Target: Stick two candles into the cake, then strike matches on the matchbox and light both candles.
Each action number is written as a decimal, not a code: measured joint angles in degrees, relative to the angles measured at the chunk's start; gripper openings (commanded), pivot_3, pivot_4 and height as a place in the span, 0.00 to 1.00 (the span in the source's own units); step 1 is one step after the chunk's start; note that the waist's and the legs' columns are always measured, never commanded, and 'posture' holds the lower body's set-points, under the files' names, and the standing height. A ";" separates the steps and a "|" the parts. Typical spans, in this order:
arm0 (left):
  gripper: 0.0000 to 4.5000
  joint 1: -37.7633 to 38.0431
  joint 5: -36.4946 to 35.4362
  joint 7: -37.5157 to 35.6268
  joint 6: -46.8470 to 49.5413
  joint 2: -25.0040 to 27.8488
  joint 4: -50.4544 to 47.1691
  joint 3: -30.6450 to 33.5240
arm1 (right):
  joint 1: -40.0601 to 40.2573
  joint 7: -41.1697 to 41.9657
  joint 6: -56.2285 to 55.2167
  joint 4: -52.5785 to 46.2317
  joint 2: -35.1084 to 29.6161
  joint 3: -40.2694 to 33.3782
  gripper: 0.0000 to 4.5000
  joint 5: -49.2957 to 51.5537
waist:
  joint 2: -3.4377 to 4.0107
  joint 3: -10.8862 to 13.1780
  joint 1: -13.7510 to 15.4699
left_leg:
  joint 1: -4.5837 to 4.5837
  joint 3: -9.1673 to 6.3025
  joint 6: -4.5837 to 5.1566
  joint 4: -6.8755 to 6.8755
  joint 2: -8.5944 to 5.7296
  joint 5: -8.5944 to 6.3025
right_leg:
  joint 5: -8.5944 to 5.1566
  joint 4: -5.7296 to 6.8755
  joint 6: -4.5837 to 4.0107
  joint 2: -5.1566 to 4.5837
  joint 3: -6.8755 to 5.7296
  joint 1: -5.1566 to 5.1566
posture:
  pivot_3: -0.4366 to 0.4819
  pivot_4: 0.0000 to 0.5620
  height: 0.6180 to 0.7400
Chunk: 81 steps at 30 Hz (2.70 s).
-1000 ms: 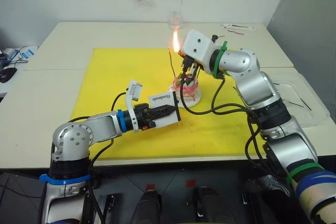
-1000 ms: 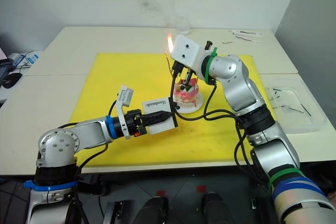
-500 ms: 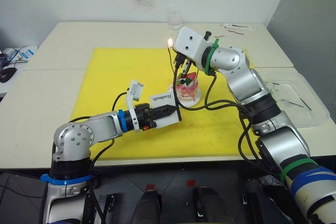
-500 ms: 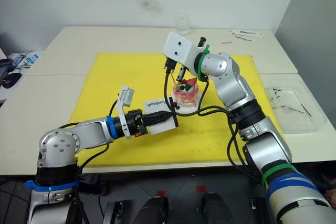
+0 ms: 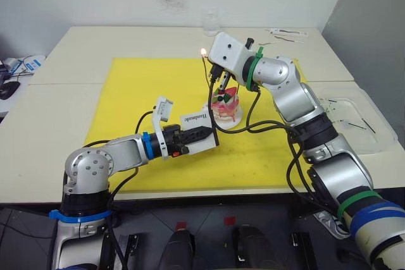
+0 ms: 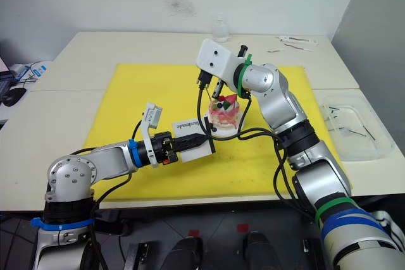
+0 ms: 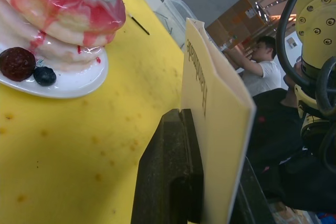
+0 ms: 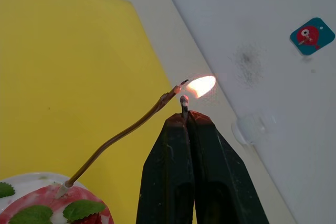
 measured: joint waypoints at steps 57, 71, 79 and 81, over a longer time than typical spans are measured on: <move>0.00 -2.31 3.73 -4.08 -0.06 -0.36 1.87 -2.62 | 24.29 10.41 24.32 -46.23 -17.63 -10.68 0.00 7.79 | -0.02 -0.01 0.39 | -0.04 -0.03 0.01 0.00 -0.04 -0.01 | -0.03 -0.10 0.02 -0.04 -0.03 0.04 | 0.48 0.27 1.00; 0.00 -4.43 5.97 -6.36 -0.17 -1.95 3.22 -4.64 | 37.18 -5.63 33.33 -29.86 -23.65 -40.56 0.00 8.95 | 0.01 -0.02 -0.34 | 0.06 0.18 0.02 0.01 0.01 0.00 | -0.15 -0.02 -0.24 0.07 0.16 0.02 | 0.48 0.27 1.00; 0.00 -5.13 6.79 -7.11 -0.01 -1.84 4.29 -4.75 | 33.89 -9.46 33.88 -24.22 -25.10 -38.13 0.05 9.75 | 0.02 -0.01 -0.12 | -0.01 0.17 0.05 -0.04 -0.02 -0.03 | -0.05 -0.10 0.02 0.03 0.13 0.01 | 0.48 0.27 1.00; 0.00 -4.61 6.79 -7.00 0.09 -1.83 4.21 -4.44 | 34.44 -11.03 34.50 -24.19 -24.31 -38.14 0.14 9.77 | 0.02 -0.01 -0.06 | -0.02 0.17 0.05 -0.04 -0.02 -0.03 | -0.05 -0.11 0.02 0.03 0.14 0.01 | 0.48 0.27 1.00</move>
